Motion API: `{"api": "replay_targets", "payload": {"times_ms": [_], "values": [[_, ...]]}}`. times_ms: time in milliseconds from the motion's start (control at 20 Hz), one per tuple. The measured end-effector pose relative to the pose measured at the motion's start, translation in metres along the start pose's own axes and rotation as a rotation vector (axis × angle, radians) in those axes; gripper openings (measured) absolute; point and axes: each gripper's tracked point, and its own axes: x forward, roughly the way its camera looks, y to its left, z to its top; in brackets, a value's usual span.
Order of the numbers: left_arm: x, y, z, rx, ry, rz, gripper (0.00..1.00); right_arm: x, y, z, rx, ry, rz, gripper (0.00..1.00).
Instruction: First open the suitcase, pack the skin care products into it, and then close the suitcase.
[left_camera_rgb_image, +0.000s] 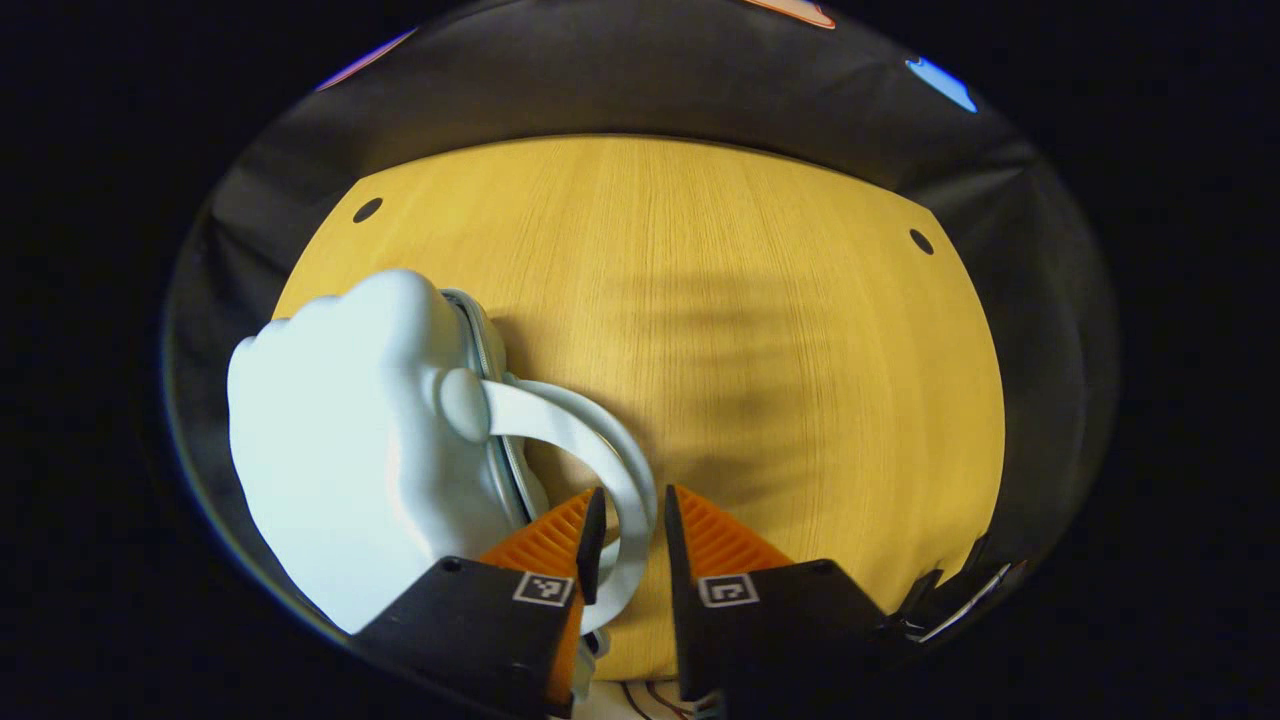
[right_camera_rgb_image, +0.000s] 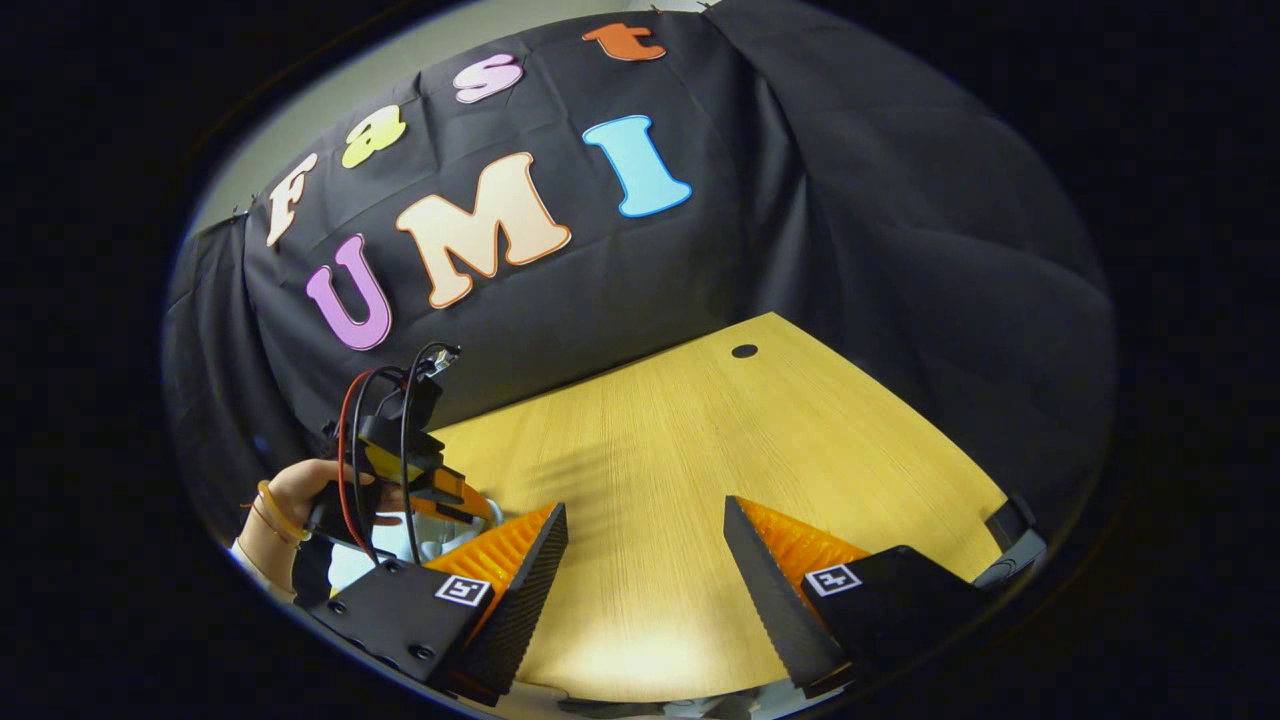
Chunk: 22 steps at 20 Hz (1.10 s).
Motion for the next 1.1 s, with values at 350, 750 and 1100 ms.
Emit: {"api": "replay_targets", "payload": {"times_ms": [350, 750, 1100], "values": [[-0.039, -0.032, -0.017, 0.102, -0.062, 0.014, 0.89, -0.001, -0.006, 0.007, -0.001, -0.013, 0.039, 0.98], [-0.074, -0.049, -0.072, 0.176, -0.054, -0.006, 0.89, 0.0, -0.007, 0.009, -0.007, -0.018, 0.09, 0.98], [-0.079, -0.052, -0.096, 0.143, -0.038, 0.004, 0.89, 0.0, -0.003, 0.006, -0.043, 0.001, 0.134, 0.98]]}}
